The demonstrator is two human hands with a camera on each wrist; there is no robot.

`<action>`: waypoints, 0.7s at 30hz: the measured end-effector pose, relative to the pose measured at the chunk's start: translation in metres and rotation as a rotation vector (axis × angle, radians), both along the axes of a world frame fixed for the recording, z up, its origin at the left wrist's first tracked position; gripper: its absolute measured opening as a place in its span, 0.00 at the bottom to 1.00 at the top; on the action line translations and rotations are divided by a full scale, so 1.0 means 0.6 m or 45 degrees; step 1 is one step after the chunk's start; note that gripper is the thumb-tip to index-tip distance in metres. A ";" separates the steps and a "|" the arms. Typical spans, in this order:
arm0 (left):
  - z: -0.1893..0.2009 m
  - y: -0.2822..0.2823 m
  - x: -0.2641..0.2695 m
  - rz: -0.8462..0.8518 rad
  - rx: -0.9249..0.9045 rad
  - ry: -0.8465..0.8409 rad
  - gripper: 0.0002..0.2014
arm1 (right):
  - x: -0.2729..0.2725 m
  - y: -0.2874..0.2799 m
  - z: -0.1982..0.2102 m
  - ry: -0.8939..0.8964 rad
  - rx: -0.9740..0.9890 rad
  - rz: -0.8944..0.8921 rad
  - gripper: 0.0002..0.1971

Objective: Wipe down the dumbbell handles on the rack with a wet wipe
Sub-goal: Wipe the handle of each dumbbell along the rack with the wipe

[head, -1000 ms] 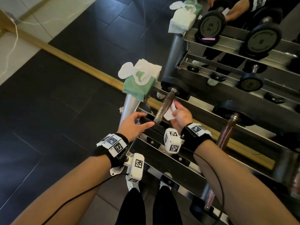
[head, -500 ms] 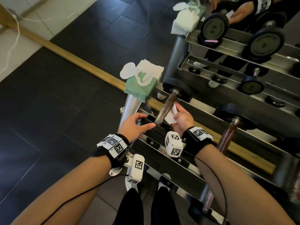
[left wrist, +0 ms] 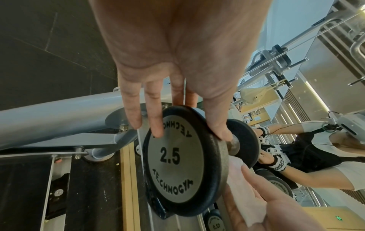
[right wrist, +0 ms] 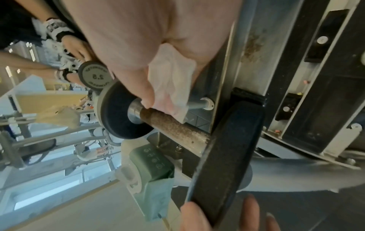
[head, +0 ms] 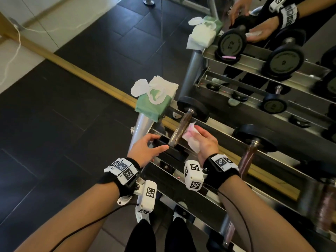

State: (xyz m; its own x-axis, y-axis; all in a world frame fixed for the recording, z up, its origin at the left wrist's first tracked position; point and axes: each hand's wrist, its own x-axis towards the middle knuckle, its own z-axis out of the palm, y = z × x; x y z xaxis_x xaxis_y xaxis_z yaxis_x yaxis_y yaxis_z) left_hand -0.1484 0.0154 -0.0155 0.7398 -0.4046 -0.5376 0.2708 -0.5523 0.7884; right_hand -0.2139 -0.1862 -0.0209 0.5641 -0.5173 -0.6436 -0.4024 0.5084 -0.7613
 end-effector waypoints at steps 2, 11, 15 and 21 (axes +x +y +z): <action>-0.001 0.000 -0.002 0.015 0.002 0.000 0.21 | 0.010 0.000 -0.006 0.060 -0.108 0.063 0.12; -0.012 0.002 -0.001 -0.010 0.047 -0.024 0.24 | 0.038 0.009 -0.029 0.098 -0.430 -0.067 0.05; -0.015 0.002 0.001 -0.019 0.066 -0.039 0.24 | 0.043 0.003 -0.033 0.166 -0.575 -0.054 0.09; -0.017 0.002 0.002 -0.024 0.068 -0.062 0.25 | 0.051 0.011 -0.019 -0.009 -0.413 0.082 0.15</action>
State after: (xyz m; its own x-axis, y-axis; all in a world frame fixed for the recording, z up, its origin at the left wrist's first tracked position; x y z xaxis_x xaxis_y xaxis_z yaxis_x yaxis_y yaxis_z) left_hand -0.1469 0.0168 -0.0256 0.7580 -0.3907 -0.5224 0.2220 -0.5985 0.7697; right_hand -0.1832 -0.1793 -0.0325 0.6063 -0.6578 -0.4469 -0.4196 0.2127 -0.8824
